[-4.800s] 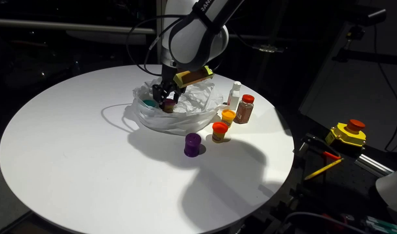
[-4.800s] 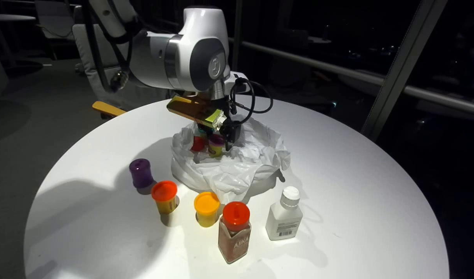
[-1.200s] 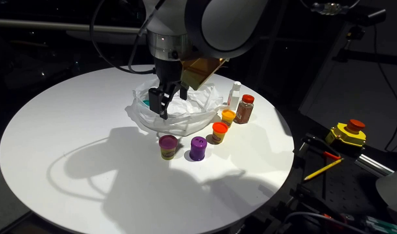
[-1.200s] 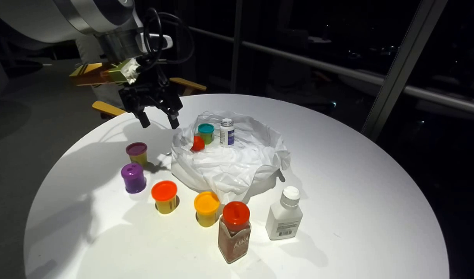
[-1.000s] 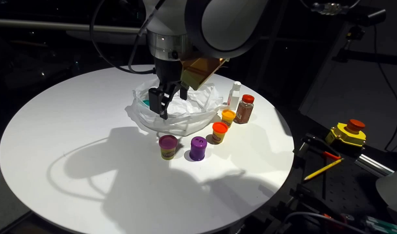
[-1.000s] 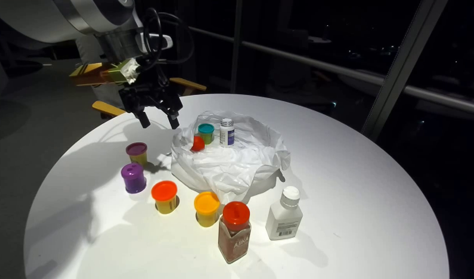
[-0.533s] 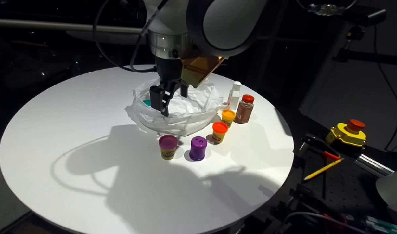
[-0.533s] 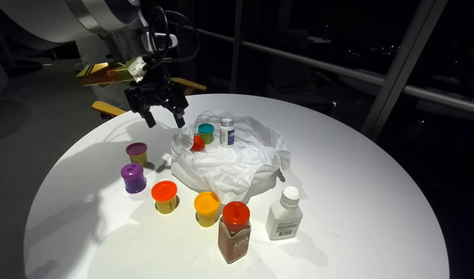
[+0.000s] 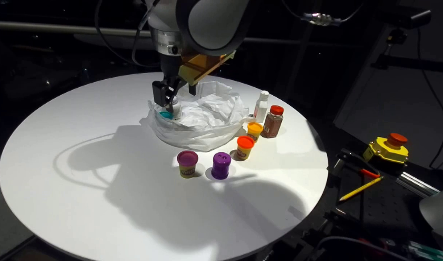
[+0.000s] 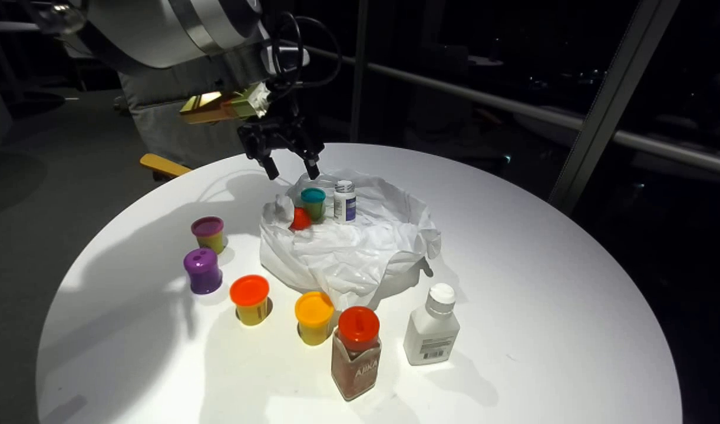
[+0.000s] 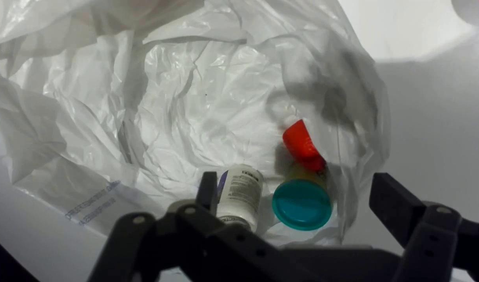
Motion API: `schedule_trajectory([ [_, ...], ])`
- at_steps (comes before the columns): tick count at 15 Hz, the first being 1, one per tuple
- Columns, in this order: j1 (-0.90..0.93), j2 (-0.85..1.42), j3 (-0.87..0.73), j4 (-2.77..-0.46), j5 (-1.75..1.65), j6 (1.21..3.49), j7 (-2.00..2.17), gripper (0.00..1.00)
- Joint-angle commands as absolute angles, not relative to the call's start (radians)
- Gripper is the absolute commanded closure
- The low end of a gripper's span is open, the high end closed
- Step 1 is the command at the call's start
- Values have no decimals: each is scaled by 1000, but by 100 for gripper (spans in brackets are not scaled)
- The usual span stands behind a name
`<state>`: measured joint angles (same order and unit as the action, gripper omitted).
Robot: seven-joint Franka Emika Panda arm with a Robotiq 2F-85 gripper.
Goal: Pick up the bottles and containers from the plastic bag and put them on the table.
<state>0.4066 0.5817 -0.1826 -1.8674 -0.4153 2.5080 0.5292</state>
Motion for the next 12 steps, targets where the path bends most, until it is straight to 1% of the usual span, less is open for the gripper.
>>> schedule_trajectory([
  [1, 368, 696, -175, -1718, -389, 2476, 550, 0],
  [4, 352, 736, -185, -1666, -370, 2484, 568, 0],
  [12, 343, 740, -183, -1619, -338, 2481, 576, 0],
])
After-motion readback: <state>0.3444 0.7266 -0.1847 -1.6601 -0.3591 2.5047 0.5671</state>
